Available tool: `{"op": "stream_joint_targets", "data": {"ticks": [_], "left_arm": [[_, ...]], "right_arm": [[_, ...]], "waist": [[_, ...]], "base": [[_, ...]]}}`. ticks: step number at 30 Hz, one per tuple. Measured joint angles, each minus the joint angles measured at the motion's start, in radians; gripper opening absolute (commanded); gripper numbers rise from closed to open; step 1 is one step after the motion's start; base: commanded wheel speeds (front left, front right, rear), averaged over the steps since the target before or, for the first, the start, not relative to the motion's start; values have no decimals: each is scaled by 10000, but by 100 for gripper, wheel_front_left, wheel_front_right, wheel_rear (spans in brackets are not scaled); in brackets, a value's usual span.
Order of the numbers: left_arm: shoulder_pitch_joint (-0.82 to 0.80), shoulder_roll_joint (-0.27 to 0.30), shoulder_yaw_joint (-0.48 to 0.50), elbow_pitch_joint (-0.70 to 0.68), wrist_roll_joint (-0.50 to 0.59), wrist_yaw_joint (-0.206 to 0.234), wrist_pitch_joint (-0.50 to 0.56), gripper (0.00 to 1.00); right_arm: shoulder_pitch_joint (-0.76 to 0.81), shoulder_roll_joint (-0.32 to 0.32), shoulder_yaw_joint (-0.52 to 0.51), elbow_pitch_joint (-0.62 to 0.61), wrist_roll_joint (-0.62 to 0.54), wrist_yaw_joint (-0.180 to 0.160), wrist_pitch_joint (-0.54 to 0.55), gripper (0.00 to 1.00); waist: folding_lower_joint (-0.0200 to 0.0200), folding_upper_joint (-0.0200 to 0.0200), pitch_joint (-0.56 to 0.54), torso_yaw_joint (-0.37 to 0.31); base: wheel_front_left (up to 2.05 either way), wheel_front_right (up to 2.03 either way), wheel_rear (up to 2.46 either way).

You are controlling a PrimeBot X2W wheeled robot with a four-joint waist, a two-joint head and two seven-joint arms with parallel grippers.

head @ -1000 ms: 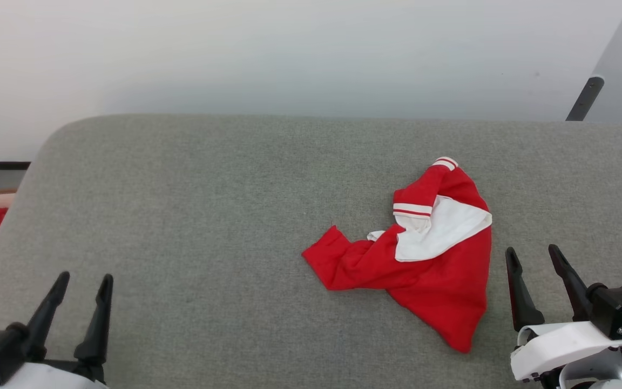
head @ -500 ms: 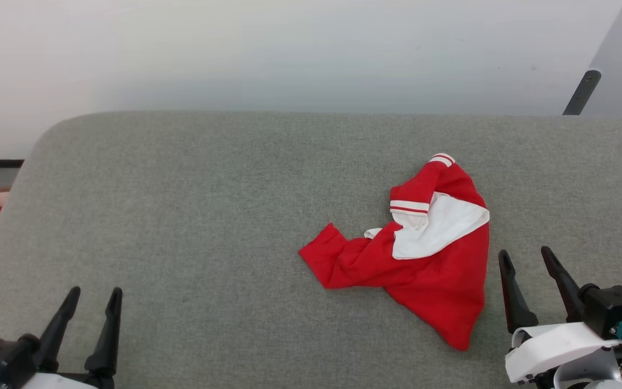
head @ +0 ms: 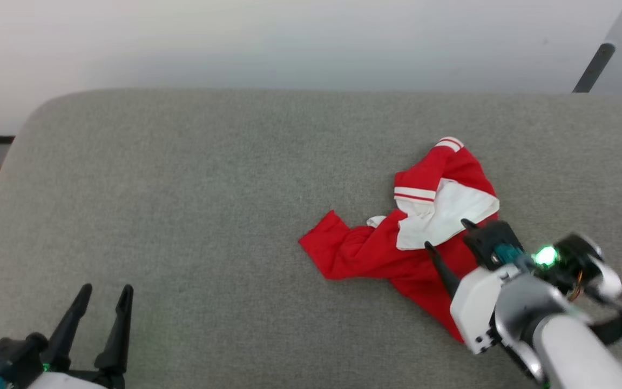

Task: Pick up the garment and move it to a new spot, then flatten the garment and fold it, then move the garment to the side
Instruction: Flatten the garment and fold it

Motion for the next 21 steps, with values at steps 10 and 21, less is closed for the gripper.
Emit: {"op": "stream_joint_targets", "data": {"ticks": [10,21], "left_arm": [[-477,75,-579,67,-545,0,0,100],[-1025,247,-821,42,-995,0,0,100]], "right_arm": [[-2388,-3340,2803,-1578,1814,2,3988,100],[-3040,-3985,3707,-1812,2102,0,4924,100]], "waist": [[0,1,788,452],[0,0,1650,908]], "base": [[0,0,0],[0,0,0]]}}
